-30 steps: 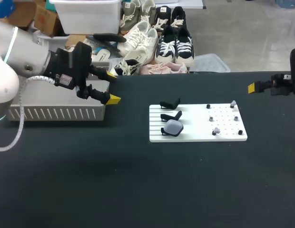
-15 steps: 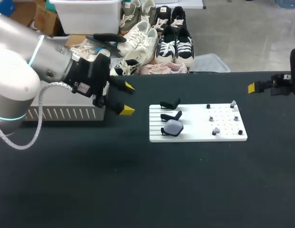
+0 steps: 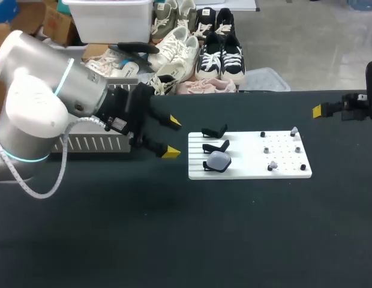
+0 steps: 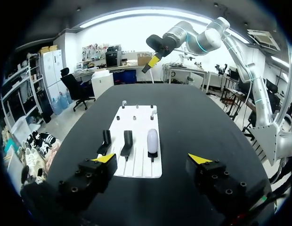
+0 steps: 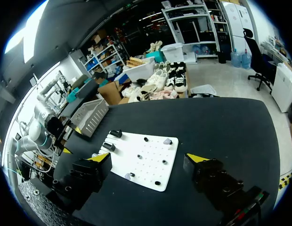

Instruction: Pick up each earbud case from the left stands, insert the matching earbuds, close the lid, and place the case in the box.

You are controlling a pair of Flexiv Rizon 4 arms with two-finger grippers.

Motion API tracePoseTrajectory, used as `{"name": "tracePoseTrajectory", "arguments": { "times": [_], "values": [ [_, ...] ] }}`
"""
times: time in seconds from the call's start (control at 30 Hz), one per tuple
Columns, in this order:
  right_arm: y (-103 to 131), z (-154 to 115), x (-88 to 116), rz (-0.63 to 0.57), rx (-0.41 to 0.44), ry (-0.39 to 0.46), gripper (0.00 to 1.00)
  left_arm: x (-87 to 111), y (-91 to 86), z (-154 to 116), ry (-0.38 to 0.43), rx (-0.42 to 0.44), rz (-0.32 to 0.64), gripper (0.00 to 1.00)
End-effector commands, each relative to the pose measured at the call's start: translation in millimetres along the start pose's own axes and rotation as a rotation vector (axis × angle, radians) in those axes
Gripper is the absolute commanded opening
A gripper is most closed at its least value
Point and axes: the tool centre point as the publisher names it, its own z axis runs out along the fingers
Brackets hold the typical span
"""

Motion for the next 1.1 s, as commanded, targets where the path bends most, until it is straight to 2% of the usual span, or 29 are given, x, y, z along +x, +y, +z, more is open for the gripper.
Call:
{"name": "tracePoseTrajectory", "arguments": {
  "times": [0.03, 0.17, 0.2, 0.23, 0.33, 0.43, 0.63, 0.73, 1.1],
  "values": [
    [0, 0, 0, 0.000, 0.000, 0.000, 1.00, 4.3, -5.7, 10, -0.011, -0.026, -0.007, 1.00],
    [0, 0, 0, 0.000, 0.000, 0.000, 1.00, 7.3, -5.7, 15, -0.018, -0.025, -0.019, 0.99],
    [0, 0, 0, 0.000, 0.000, 0.000, 1.00, 8.4, -5.3, 17, -0.019, -0.025, -0.022, 0.82],
    [0, 0, 0, 0.000, 0.000, 0.000, 1.00, 9.3, -4.8, 18, -0.021, -0.024, -0.026, 0.74],
    [0, 0, 0, 0.000, 0.000, 0.000, 1.00, 10.9, -3.7, 22, -0.028, -0.023, -0.029, 0.75],
    [0, 0, 0, 0.000, 0.000, 0.000, 1.00, 10.9, -1.2, 27, -0.037, -0.021, -0.034, 0.66],
    [0, 0, 0, 0.000, 0.000, 0.000, 1.00, 10.2, 2.3, 37, -0.055, -0.019, -0.031, 0.72],
    [0, 0, 0, 0.000, 0.000, 0.000, 1.00, 11.4, 4.5, 42, -0.061, -0.018, -0.032, 0.81],
    [0, 0, 0, 0.000, 0.000, 0.000, 1.00, 7.4, -6.0, 57, -0.088, 0.005, -0.002, 0.82]
  ]
}}
